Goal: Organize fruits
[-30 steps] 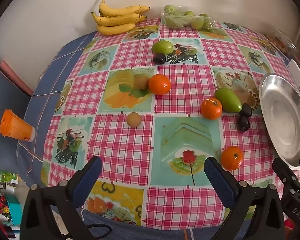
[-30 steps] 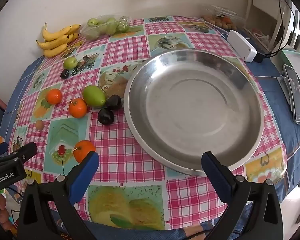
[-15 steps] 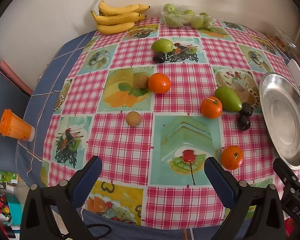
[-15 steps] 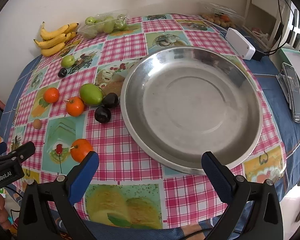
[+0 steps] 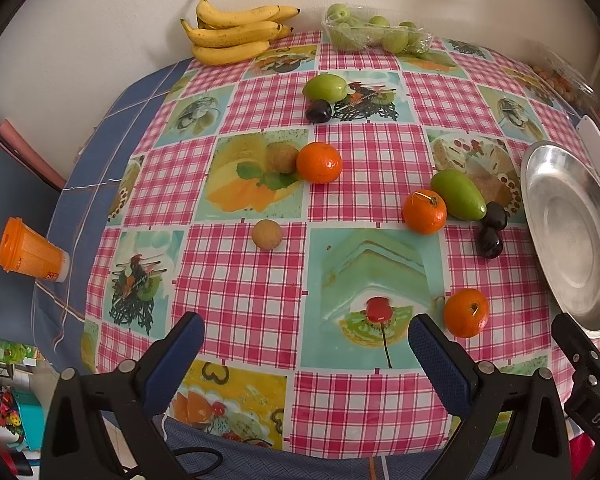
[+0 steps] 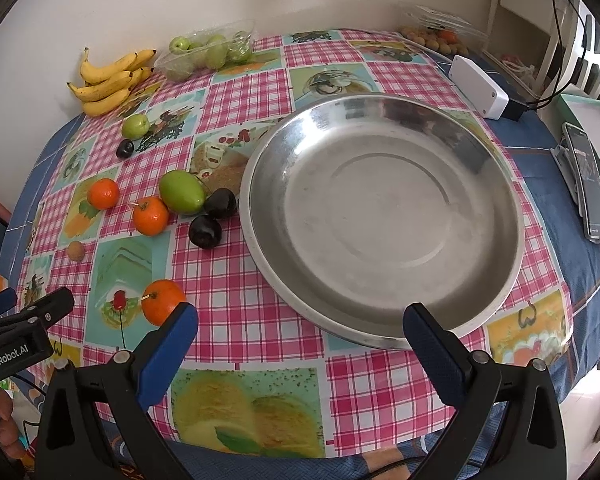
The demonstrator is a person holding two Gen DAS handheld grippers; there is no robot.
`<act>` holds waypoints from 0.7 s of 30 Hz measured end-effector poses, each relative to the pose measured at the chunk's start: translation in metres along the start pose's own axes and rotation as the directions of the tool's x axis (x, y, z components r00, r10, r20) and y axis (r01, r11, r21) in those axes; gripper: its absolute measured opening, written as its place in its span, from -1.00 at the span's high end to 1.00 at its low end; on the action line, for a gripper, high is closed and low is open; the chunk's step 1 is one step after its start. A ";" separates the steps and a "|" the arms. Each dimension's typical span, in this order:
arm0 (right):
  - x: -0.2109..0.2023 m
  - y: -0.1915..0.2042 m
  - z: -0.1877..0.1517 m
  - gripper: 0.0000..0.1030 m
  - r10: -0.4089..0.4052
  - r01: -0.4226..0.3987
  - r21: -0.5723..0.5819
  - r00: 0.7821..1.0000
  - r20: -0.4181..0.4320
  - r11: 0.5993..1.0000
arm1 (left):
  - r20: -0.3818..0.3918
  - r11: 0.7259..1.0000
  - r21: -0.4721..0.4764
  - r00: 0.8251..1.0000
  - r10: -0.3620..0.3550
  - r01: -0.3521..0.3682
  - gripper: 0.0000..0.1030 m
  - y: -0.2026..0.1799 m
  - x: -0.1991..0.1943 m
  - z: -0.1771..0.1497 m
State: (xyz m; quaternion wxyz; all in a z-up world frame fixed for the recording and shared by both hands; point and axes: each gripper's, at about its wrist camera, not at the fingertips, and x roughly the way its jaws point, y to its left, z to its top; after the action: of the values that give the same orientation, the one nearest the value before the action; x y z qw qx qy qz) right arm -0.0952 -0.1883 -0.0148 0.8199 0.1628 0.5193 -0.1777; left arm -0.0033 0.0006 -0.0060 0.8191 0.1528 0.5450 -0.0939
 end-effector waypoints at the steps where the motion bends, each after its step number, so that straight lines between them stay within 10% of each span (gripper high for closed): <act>1: 0.000 0.000 0.000 -0.98 -0.001 0.001 0.000 1.000 0.001 1.000 | 0.000 1.000 0.000 1.000 0.000 0.000 -1.00 0.000 0.000 0.000; 21: 0.002 0.001 0.000 -0.98 0.012 -0.012 -0.006 1.000 -0.006 1.000 | -0.007 1.000 -0.001 1.000 -0.001 0.001 -1.00 0.002 0.002 -0.001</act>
State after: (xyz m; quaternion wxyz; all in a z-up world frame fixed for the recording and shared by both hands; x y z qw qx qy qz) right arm -0.0941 -0.1870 -0.0167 0.8200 0.1638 0.5212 -0.1707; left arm -0.0027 0.0026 -0.0079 0.8173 0.1522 0.5478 -0.0937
